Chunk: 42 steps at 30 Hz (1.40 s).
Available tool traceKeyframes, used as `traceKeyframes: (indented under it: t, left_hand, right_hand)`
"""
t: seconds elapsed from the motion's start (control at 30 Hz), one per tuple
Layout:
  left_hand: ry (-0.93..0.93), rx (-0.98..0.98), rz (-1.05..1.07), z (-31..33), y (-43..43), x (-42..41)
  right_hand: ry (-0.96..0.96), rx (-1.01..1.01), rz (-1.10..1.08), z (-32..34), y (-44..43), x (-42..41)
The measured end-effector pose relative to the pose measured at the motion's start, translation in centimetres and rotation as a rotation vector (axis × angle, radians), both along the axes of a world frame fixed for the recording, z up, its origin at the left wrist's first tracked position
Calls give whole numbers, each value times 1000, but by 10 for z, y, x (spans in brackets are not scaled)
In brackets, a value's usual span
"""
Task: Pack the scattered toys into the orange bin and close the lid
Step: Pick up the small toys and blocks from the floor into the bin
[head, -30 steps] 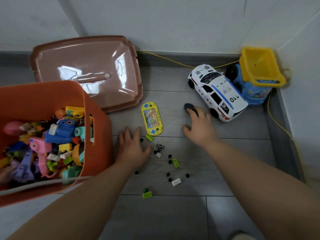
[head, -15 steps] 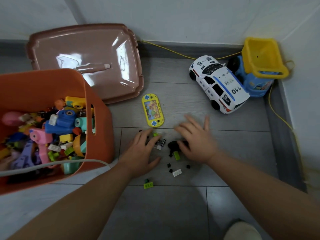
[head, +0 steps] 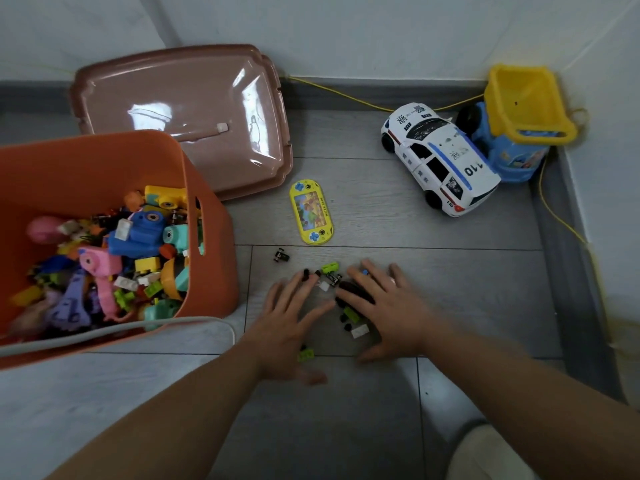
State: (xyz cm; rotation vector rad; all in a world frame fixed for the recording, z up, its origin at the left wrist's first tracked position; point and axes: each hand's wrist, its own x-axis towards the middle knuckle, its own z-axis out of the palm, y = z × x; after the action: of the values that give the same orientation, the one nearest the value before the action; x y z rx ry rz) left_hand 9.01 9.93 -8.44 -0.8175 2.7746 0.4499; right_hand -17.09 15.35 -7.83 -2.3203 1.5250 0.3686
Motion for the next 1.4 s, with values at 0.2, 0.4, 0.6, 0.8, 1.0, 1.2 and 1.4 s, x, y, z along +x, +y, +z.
traceKeyframes:
  t: [0.2,0.4,0.6,0.8,1.0,1.2,1.4]
  left_hand:
    - [-28,-94,141,-25,6,15]
    - [14,-80,269,-24,-32,-9]
    - [-6,-111,52,-29,-51,-31]
    - [205,-179,109,-34,-47,-32]
    - [194,-234,73,-32,-52,-35]
    - [262,-186,57,-26,-71,-34]
    - [337,-176,80,-26,-67,-19]
  right_hand:
    - [-8,-92,10,-12,6,7]
    - [-11,-136,-119,-13,-22,17]
    - [-17,-153,-131,-14,-45,13]
    - [-70,-228,-208,-16,-41,16]
    - [-29,-133,-200,-6,-53,27]
    - [-120,-73,-222,-6,-63,25]
    - [-138,-85,-257,-4,-51,24]
